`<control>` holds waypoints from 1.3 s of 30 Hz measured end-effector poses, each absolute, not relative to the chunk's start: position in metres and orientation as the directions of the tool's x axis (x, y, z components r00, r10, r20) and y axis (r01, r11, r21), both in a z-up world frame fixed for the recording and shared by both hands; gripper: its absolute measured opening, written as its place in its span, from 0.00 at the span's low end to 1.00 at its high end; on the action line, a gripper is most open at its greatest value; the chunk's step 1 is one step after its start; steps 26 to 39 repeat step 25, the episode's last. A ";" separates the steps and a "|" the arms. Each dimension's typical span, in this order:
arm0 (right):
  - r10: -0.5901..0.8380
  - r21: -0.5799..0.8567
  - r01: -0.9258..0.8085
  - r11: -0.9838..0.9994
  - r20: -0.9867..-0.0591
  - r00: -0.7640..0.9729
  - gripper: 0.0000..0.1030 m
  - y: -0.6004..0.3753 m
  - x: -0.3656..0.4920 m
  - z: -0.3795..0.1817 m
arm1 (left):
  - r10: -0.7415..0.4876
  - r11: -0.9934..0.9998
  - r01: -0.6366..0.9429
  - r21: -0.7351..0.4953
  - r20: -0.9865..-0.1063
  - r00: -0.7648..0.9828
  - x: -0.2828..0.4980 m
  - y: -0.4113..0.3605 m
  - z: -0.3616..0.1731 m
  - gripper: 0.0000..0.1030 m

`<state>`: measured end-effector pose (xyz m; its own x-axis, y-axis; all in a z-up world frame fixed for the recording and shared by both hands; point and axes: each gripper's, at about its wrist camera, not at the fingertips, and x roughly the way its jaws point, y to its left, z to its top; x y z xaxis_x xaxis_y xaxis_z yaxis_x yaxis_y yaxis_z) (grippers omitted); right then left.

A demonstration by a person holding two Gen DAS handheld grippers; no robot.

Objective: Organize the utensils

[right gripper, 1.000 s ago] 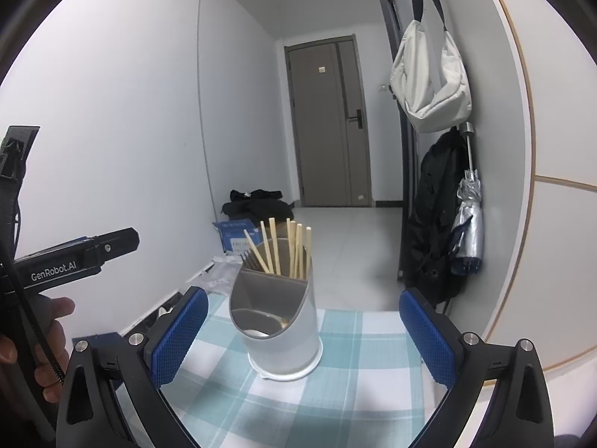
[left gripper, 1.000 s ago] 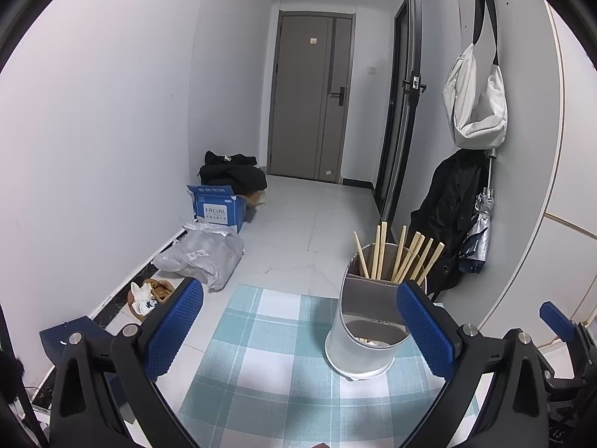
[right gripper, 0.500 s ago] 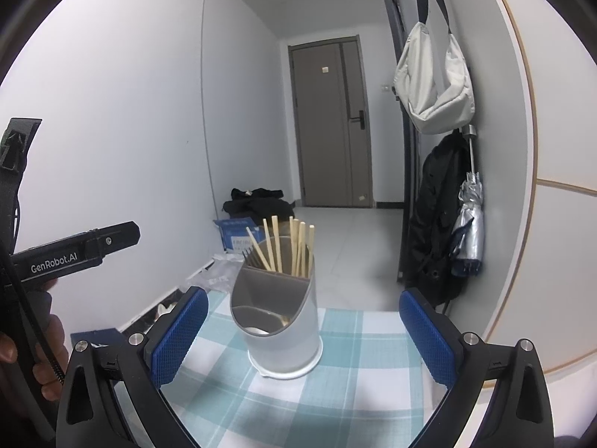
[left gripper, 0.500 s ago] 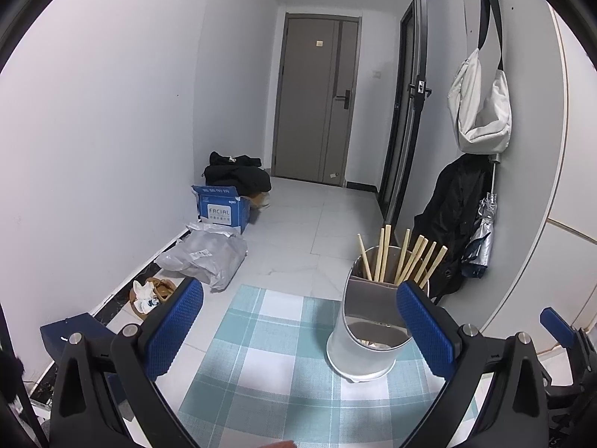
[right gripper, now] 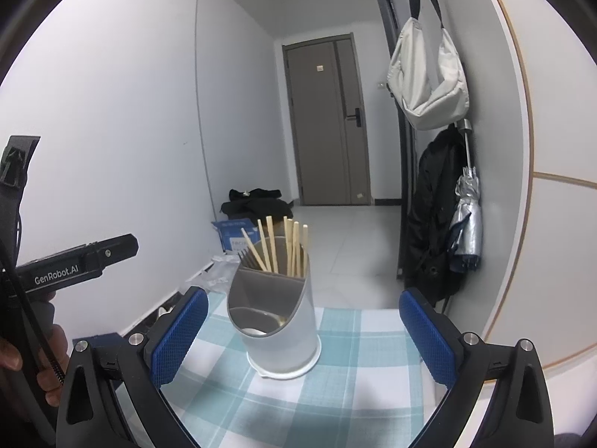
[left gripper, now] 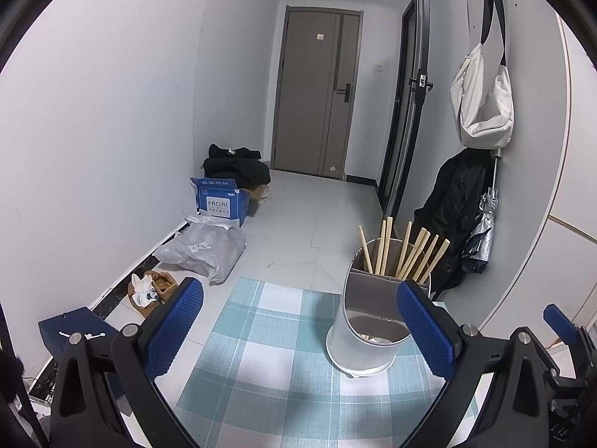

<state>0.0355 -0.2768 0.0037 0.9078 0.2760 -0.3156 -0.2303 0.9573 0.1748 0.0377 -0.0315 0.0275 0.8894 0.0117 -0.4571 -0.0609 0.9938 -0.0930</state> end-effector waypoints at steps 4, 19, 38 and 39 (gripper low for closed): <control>0.273 0.173 -0.227 0.958 -0.318 0.908 1.00 -0.276 0.036 0.004 | 0.029 0.996 -0.065 -0.068 -0.430 0.902 0.034 -0.034 0.031 0.99; 0.266 0.181 -0.216 0.959 -0.323 0.908 1.00 -0.278 0.035 0.004 | 0.028 0.996 -0.062 -0.062 -0.447 0.894 0.035 -0.036 0.027 0.99; 0.268 0.174 -0.220 0.960 -0.332 0.904 1.00 -0.276 0.037 0.001 | 0.022 0.996 -0.059 -0.068 -0.451 0.892 0.037 -0.034 0.025 0.99; 0.268 0.174 -0.220 0.960 -0.332 0.904 1.00 -0.276 0.037 0.001 | 0.022 0.996 -0.059 -0.068 -0.451 0.892 0.037 -0.034 0.025 0.99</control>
